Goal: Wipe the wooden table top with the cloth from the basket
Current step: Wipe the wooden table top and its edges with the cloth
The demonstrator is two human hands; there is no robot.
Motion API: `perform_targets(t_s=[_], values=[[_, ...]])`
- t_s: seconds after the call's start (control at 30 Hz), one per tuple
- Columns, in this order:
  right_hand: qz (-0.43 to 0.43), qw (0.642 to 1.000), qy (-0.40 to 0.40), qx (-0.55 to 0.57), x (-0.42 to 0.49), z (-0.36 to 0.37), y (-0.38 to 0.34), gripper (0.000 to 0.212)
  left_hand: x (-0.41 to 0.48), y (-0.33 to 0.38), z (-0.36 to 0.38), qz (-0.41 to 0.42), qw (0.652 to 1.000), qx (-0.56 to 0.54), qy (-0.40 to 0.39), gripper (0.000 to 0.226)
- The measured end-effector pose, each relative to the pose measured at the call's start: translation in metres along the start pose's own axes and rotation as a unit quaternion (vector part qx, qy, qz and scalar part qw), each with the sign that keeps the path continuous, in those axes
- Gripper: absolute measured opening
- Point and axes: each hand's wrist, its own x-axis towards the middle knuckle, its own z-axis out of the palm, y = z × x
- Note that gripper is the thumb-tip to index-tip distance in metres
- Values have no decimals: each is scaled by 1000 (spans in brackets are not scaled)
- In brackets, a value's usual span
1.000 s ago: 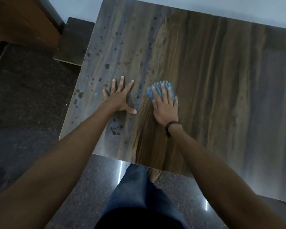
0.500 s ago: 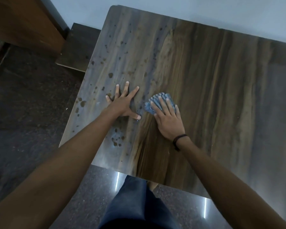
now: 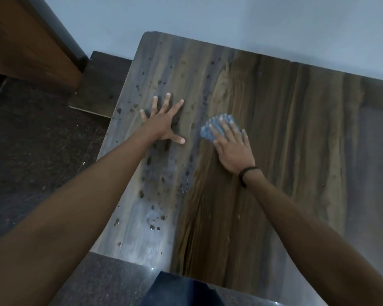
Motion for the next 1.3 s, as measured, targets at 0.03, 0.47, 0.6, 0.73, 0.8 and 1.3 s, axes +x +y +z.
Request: perform_targets(t_s=[0.03,0.47,0.6,0.73,0.8,1.3], values=[[46,999,2,23,24,-10,5,52,7,2,-4,2,1000,7,-4,136],[111,991,16,68,101,-27,18,51,61,21,-34,19,999,-16,-42,139],[74,996,28,49,80,-16,-12,53,59,22,-31,15,999,-11,-35,139],[-8,1000,3,-2,77,-16,14,52,62,22,-32,17,999,-5,-41,140],[57,998,17,31,121,-32,33,53,65,25,-35,14,999,-6,-48,143],[137,986,42,86,210,-58,42,54,67,35,-45,-14,996,4,-88,151]])
